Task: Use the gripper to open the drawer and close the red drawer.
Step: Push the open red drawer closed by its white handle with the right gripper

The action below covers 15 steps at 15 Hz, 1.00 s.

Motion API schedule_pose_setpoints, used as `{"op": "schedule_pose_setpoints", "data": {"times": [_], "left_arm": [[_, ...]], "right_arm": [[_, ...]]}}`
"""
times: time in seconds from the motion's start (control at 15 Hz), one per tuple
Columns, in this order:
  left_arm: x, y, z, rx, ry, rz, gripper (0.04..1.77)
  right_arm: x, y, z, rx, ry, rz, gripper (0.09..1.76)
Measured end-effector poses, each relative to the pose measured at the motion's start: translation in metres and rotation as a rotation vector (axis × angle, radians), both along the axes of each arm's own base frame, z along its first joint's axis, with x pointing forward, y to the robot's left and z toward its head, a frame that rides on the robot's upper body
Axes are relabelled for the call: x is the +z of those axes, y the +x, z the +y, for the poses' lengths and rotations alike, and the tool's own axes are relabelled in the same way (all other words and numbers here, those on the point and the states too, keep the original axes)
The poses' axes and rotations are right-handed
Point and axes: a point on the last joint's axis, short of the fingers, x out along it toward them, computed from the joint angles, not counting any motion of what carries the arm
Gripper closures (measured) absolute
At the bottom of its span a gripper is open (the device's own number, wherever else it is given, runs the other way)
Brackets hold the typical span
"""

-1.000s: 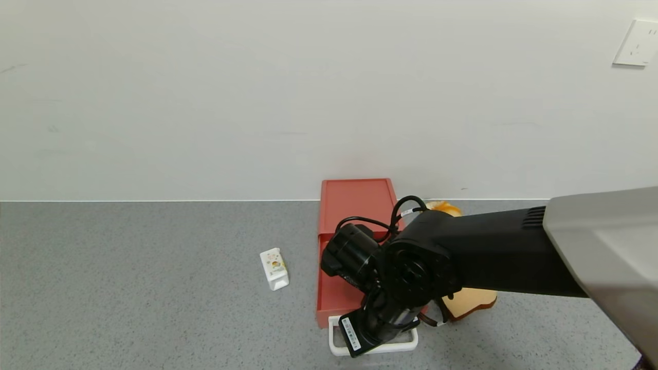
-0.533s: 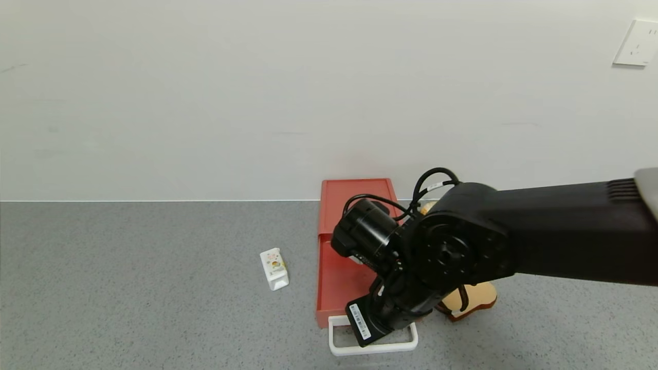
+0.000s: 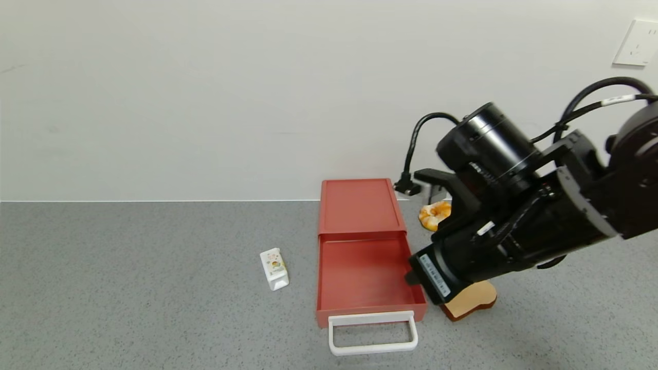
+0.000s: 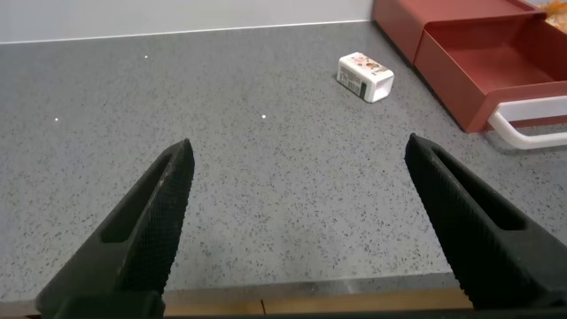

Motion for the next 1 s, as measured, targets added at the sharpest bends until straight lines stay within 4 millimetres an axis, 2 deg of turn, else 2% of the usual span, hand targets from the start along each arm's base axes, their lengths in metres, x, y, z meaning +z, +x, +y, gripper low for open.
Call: {"op": "schedule_pose_setpoints", "data": {"times": [0.2, 0.53, 0.8, 1.0], "left_arm": [[0.000, 0.000, 0.000, 0.000, 0.000, 0.000, 0.09], [0.000, 0.000, 0.000, 0.002, -0.001, 0.001, 0.09], [0.000, 0.000, 0.000, 0.001, -0.002, 0.001, 0.09], [0.000, 0.000, 0.000, 0.002, -0.002, 0.001, 0.09]], "right_arm": [[0.007, 0.008, -0.042, 0.028, 0.073, -0.092, 1.73], [0.003, 0.018, -0.101, 0.043, 0.204, -0.234, 1.73], [-0.002, 0.021, -0.125, -0.046, 0.224, -0.309, 1.73], [-0.007, 0.028, -0.130, -0.112, 0.292, -0.365, 1.73]]}}
